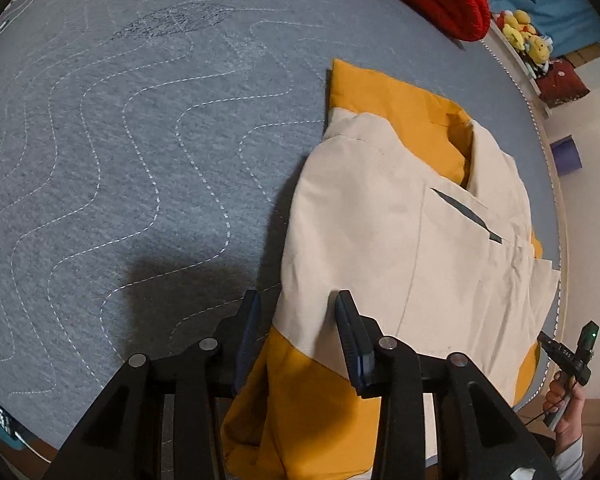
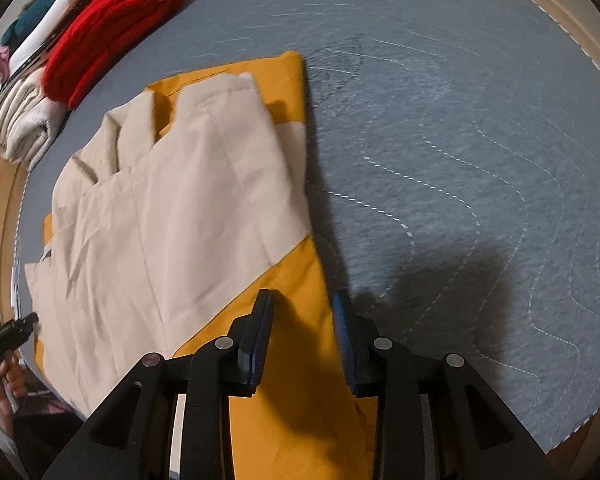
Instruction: Fold large clothes
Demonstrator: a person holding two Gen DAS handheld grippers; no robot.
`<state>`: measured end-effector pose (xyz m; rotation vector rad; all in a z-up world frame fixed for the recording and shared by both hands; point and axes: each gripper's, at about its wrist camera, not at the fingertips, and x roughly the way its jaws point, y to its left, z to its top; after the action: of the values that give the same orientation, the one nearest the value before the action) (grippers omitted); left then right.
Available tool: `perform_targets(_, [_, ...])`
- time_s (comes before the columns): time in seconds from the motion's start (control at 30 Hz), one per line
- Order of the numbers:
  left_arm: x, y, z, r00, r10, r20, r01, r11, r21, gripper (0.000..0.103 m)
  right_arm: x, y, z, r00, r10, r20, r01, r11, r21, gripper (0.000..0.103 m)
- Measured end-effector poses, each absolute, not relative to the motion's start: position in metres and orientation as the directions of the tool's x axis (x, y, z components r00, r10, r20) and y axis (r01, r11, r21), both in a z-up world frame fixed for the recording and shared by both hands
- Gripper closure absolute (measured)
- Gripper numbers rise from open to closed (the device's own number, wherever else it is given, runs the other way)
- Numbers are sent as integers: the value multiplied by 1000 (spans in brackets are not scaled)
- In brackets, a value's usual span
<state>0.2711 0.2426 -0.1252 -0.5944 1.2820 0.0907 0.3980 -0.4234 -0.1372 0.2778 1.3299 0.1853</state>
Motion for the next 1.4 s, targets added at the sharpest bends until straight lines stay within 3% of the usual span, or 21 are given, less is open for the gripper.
perform_targets(0.17, [271,237,-118,322,-244,-915,-354,865,-356,93,395,-406,-131,243,253,-936,-57,967,247,69])
perform_targets(0.2, [270,236,-114,333,-235,-913,-342,872,-349,95,393,-405,-129,255,239,-937,-64,971,231,72])
perform_targets(0.27, [269,231,-106,358,-223,-907,-322,882,-344,98,391,-402,-121,289,214,-933,-79,977,200,91])
perform_targets(0.3, [267,230,-99,380,-211,-901,-314,886,-340,99,388,-401,-116,304,211,-929,-85,977,194,93])
perform_targets(0.6, [257,238,-43,601,-138,-787,-276,888,-367,101,362,-406,-40,590,201,-782,-61,977,205,99])
perform_targets(0.77, [275,231,-34,653,-60,-755,-258,920,-296,101,365,-390,-18,709,110,-697,-34,992,123,99])
perform_targets(0.9, [301,229,-45,625,-16,-781,-274,932,-238,101,388,-383,-30,684,81,-725,5,993,116,99])
perform_targets(1.07, [339,234,-112,389,-18,-921,-354,920,-167,102,430,-378,-74,558,0,-830,56,998,38,99])
perform_targets(1.17, [349,241,-103,458,-23,-889,-367,906,-212,102,445,-384,-101,453,-12,-891,96,995,36,99])
perform_targets(1.27, [352,243,-79,558,-11,-830,-340,909,-241,102,452,-386,-84,531,-7,-847,125,990,70,100])
perform_targets(1.4, [362,248,-82,571,5,-821,-360,900,-244,102,454,-382,-60,641,-6,-767,136,985,106,100])
